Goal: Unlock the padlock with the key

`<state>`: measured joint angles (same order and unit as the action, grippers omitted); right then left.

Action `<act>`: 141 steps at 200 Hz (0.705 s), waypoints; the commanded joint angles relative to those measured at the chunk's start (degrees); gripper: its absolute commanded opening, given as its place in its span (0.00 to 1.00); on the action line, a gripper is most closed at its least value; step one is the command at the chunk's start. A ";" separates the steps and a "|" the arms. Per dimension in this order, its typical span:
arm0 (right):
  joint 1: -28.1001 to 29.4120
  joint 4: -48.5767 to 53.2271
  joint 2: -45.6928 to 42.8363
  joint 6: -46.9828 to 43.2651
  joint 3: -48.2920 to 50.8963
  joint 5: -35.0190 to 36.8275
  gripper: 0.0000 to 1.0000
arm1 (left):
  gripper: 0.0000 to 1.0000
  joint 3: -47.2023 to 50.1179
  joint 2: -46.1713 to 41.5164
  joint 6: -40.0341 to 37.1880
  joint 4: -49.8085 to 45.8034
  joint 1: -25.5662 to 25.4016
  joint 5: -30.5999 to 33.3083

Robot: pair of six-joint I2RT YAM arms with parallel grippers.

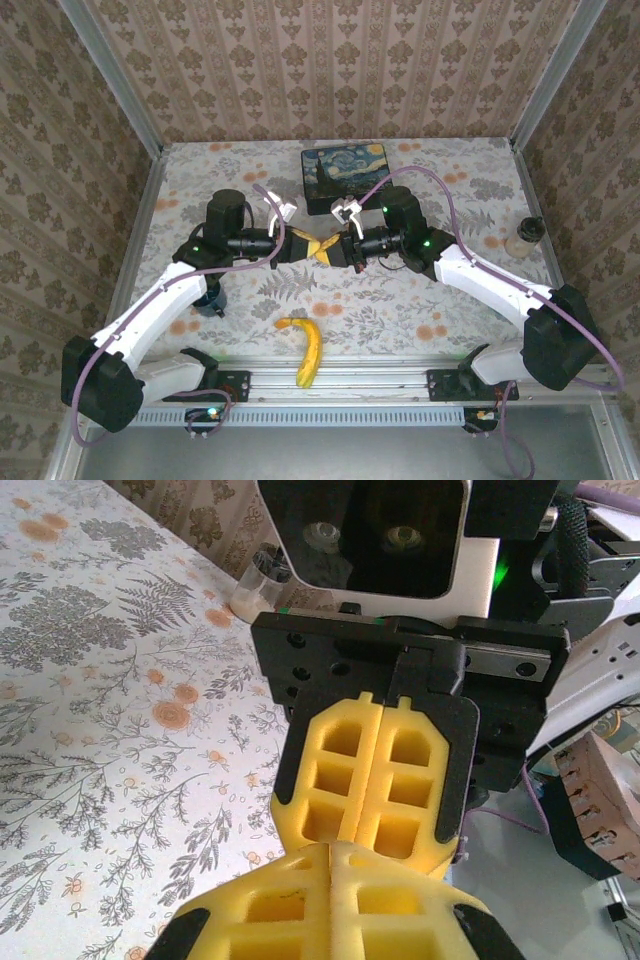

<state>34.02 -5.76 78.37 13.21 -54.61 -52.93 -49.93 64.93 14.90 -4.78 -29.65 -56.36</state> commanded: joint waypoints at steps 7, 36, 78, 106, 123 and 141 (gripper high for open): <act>0.26 -2.01 -2.10 0.05 -1.14 -0.64 0.00 | 0.00 -1.57 -1.71 -1.60 -3.44 -0.10 3.57; 0.26 -3.25 -2.23 0.68 -0.93 -1.67 0.00 | 0.39 -0.88 -2.00 -1.05 -1.53 0.18 0.64; 0.43 -3.28 -2.29 1.20 -0.78 -2.53 0.00 | 0.38 1.55 -2.08 3.02 5.40 1.63 -3.92; 0.54 -3.80 -2.84 1.54 -0.48 -2.53 0.00 | 0.23 2.37 -2.16 4.33 6.96 2.23 -5.15; 0.61 -4.36 -3.26 1.85 -0.07 -2.40 0.00 | 0.25 2.69 -2.26 4.52 6.59 2.32 -5.45; 0.61 -4.74 -3.58 2.03 0.21 -2.18 0.00 | 0.26 3.25 -2.69 4.77 6.75 2.34 -6.08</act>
<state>34.20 -7.64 76.88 14.20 -54.61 -53.65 -47.75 63.70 18.46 0.47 -27.70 -60.10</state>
